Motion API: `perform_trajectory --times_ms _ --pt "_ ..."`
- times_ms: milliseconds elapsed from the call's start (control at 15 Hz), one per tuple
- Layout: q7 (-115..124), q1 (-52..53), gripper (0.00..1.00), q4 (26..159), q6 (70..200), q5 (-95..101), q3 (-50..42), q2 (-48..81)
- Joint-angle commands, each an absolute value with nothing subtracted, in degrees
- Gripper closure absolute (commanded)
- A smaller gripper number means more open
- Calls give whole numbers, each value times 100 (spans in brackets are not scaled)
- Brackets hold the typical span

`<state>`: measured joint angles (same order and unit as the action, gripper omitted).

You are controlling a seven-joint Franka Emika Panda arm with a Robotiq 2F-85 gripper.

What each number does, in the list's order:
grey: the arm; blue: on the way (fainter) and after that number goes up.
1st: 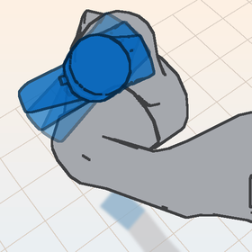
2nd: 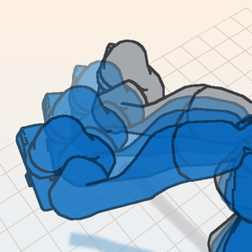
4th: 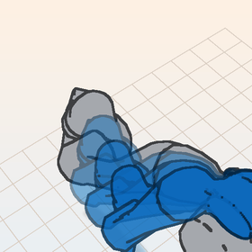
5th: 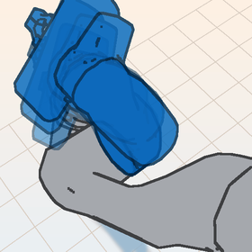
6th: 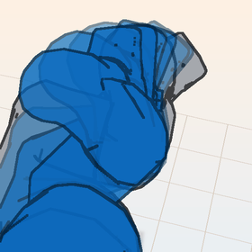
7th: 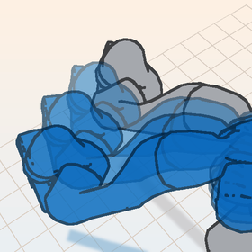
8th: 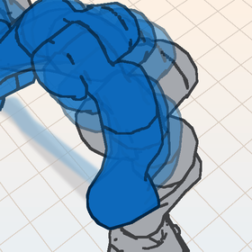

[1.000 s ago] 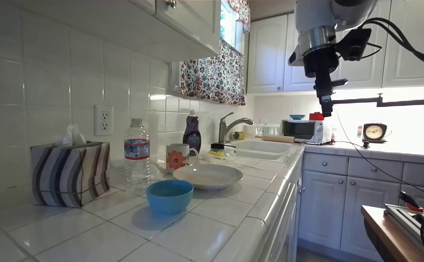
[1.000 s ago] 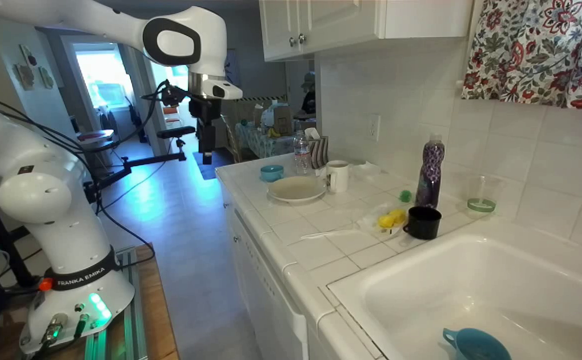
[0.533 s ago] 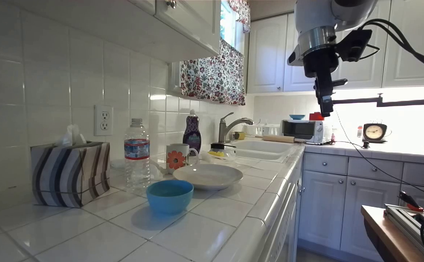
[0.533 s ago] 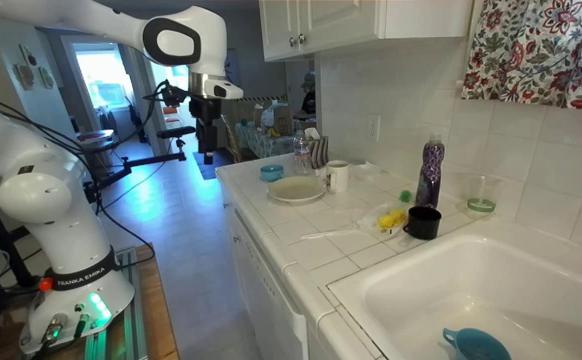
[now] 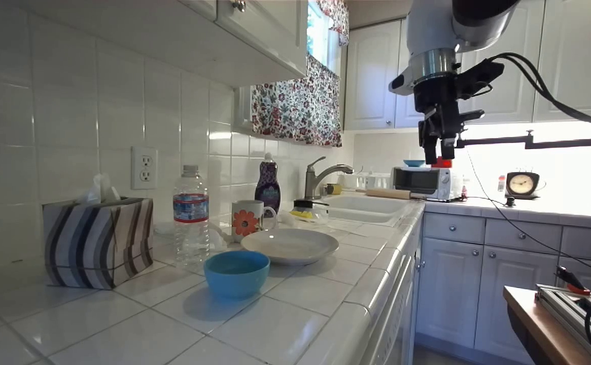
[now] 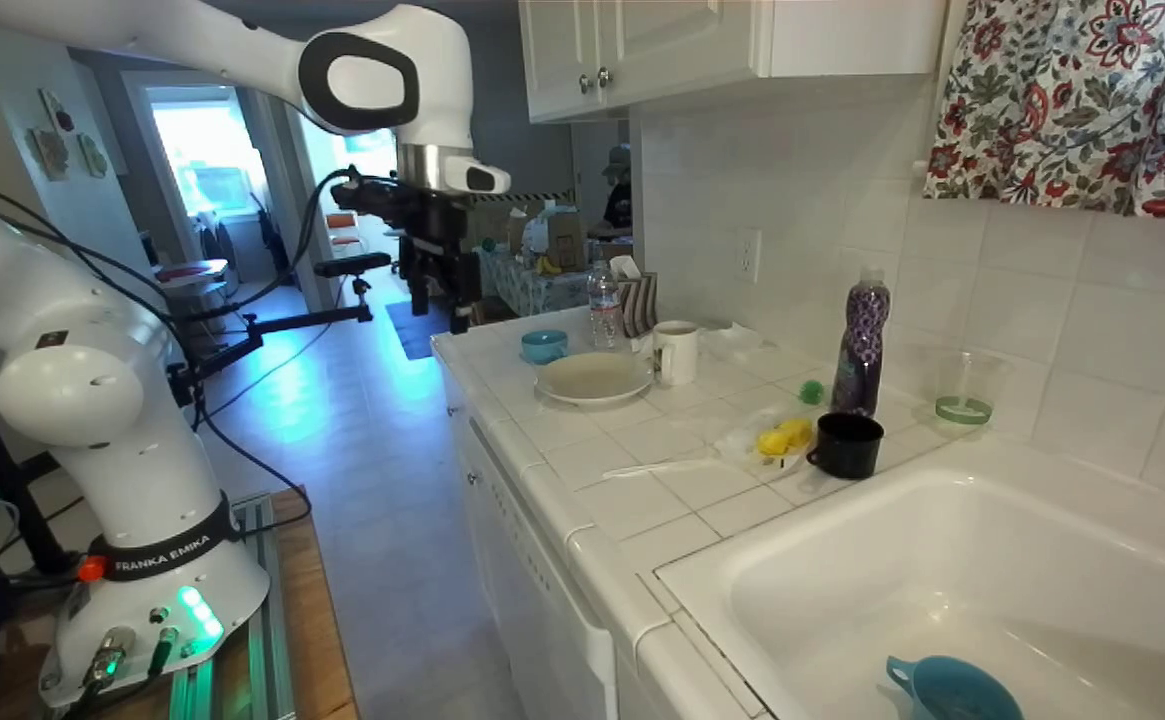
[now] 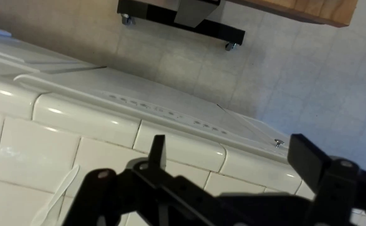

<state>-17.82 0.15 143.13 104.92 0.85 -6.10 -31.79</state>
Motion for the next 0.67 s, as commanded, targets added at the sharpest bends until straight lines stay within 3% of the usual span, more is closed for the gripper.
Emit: perform_trajectory --times_ms 0,600 --pt "-2421 158 0 13988 10988 208 -704 -2821" --pt "-2873 336 0 12909 11834 -238 -675 -1267"
